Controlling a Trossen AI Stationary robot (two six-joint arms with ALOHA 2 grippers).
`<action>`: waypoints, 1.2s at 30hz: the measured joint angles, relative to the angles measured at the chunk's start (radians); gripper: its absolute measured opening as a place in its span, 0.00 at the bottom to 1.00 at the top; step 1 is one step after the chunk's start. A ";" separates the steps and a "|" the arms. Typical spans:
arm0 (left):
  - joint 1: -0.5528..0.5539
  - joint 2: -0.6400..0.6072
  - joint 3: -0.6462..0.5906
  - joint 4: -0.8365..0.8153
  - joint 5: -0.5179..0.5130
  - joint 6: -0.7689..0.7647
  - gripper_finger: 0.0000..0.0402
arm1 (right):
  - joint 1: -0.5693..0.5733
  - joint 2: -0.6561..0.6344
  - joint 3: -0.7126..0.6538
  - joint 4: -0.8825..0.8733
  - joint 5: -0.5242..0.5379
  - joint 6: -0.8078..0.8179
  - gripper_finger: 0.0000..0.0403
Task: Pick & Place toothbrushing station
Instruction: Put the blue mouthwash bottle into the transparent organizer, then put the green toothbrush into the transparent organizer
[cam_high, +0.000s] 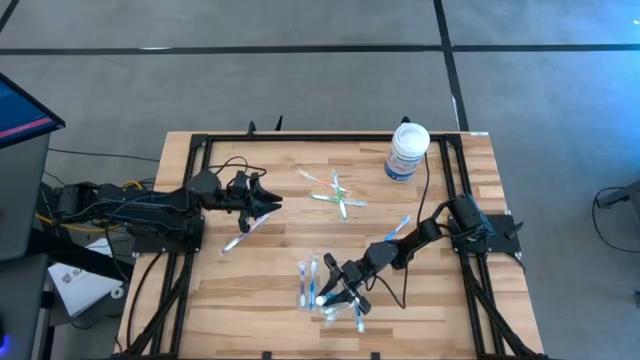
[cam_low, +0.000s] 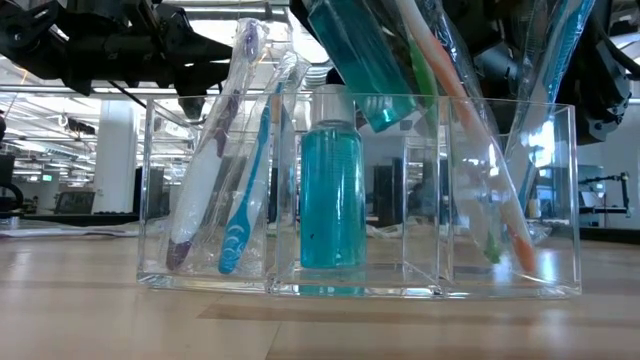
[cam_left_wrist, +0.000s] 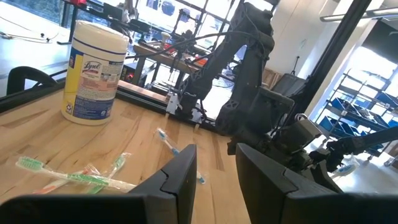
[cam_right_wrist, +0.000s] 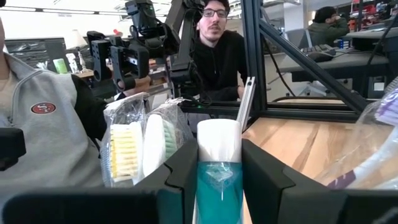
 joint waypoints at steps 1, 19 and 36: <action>0.000 0.000 0.000 0.000 0.000 0.000 0.27 | 0.000 0.000 0.000 -0.001 0.000 0.000 0.24; 0.000 0.000 0.000 0.000 0.002 0.000 0.27 | -0.002 0.000 0.001 -0.020 -0.003 0.000 0.28; 0.000 0.000 0.000 0.000 -0.002 0.000 0.27 | -0.087 -0.003 0.001 0.001 -0.119 0.113 0.28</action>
